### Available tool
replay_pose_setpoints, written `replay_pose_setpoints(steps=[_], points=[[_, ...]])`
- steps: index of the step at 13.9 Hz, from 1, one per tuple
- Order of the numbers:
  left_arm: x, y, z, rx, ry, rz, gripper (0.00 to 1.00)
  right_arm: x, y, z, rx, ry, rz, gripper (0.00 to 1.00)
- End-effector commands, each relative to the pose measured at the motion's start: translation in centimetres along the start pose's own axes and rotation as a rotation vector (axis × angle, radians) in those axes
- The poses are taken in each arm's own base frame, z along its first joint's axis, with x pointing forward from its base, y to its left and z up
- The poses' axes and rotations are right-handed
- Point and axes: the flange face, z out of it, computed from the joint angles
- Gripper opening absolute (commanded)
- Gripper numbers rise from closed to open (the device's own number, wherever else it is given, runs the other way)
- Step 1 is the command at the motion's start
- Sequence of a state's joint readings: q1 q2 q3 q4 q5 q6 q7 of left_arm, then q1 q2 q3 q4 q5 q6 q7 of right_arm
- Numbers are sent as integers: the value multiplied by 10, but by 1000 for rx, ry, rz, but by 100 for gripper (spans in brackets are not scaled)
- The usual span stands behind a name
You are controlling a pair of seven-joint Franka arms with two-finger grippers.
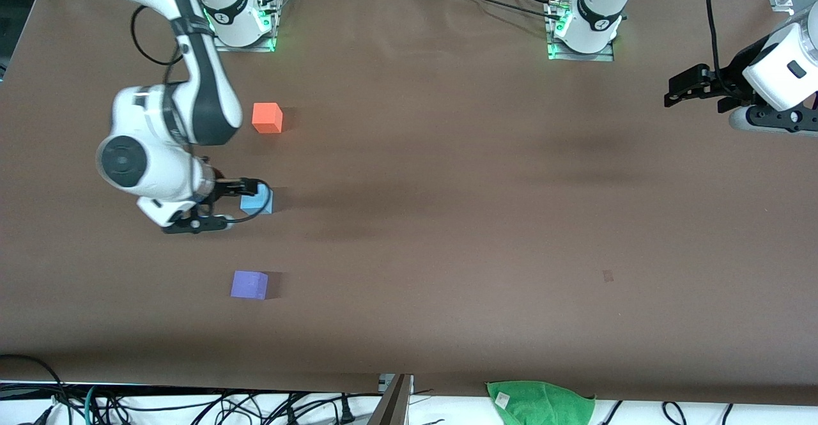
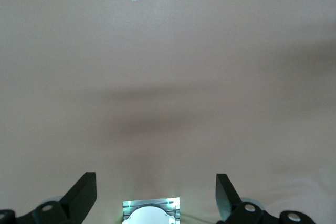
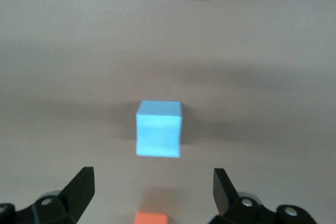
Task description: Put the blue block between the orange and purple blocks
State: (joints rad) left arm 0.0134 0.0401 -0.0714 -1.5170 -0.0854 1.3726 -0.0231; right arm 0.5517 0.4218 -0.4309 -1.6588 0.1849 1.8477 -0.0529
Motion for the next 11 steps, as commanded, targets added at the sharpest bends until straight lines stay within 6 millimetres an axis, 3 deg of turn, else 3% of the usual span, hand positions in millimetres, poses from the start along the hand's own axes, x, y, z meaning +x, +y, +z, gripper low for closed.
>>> replay_pose_setpoints(steps=[1, 5, 9, 11], points=[[-3, 9, -6, 21, 2, 32, 100, -1, 23, -35, 3, -31, -56, 100], [-3, 9, -6, 22, 4, 30, 100, -12, 48, -91, -7, -56, -74, 100], [-3, 8, -7, 22, 9, 28, 100, -28, 55, -131, -7, -99, -54, 100], [-3, 5, -7, 20, 9, 24, 100, -45, 52, -163, 11, -66, -63, 100]])
